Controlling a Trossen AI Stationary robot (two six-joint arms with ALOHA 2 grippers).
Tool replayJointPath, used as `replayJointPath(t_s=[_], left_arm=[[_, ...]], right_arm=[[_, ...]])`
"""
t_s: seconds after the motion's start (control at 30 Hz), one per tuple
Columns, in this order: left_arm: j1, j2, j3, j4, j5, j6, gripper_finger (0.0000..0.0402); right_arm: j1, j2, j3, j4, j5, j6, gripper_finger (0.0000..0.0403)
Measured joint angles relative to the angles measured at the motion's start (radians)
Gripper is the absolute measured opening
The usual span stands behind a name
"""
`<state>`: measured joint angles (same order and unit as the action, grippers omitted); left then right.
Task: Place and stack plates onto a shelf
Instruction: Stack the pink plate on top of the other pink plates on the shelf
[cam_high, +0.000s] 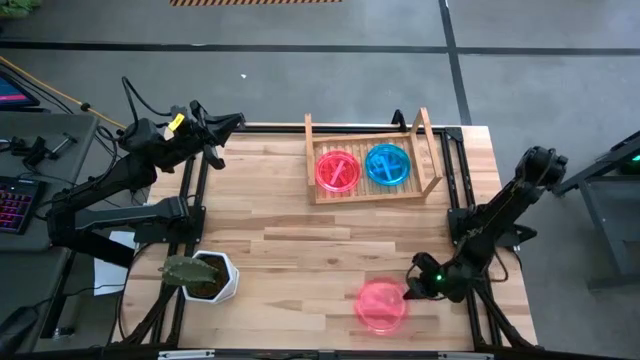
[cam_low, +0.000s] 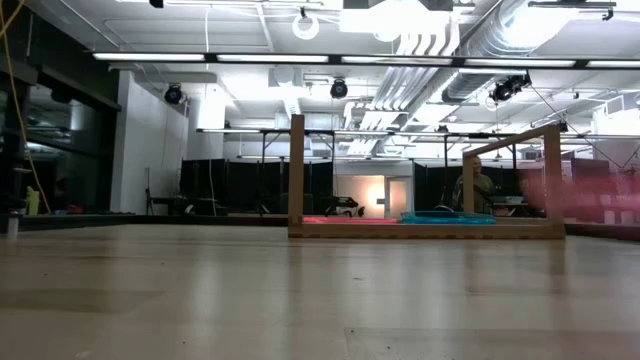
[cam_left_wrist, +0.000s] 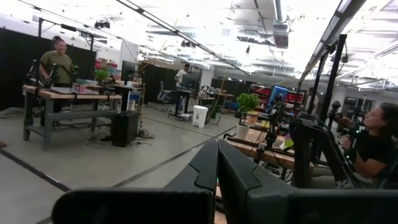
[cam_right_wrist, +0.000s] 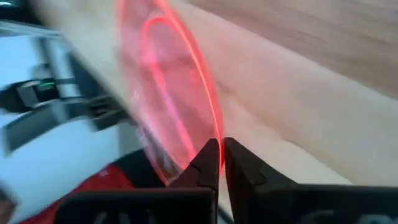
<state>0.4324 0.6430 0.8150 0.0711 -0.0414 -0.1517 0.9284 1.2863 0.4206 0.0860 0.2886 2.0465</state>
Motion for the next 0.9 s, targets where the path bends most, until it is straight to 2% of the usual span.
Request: replayJointPath(t_s=[0.1,0.2,0.27,0.37,0.47,0.57,0.73,0.9], left_arm=[[0.0,0.0,0.0,0.0,0.0,0.017,0.0],[0.0,0.0,0.0,0.0,0.0,0.024,0.0],[0.0,0.0,0.0,0.0,0.0,0.024,0.0],[0.0,0.0,0.0,0.0,0.0,0.024,0.0],[0.0,0.0,0.0,0.0,0.0,0.024,0.0],[0.0,0.0,0.0,0.0,0.0,0.024,0.0],[0.0,0.0,0.0,0.0,0.0,0.024,0.0],[0.0,0.0,0.0,0.0,0.0,0.01,0.0]], right_arm=[[-0.02,-0.061,0.0,0.038,0.071,-0.067,0.0],[-0.063,-0.105,0.001,0.047,0.094,-0.12,0.0],[-0.109,-0.127,0.0,0.048,0.118,-0.149,0.0],[-0.204,-0.156,0.0,0.048,0.217,-0.192,0.0],[-0.324,-0.18,0.001,0.036,0.293,-0.232,0.0],[-0.467,-0.196,0.001,-0.008,0.323,-0.273,0.0],[-0.736,-0.198,0.001,-0.052,0.3,-0.371,0.0],[-0.983,-0.163,0.007,0.009,0.233,-0.522,0.0]])
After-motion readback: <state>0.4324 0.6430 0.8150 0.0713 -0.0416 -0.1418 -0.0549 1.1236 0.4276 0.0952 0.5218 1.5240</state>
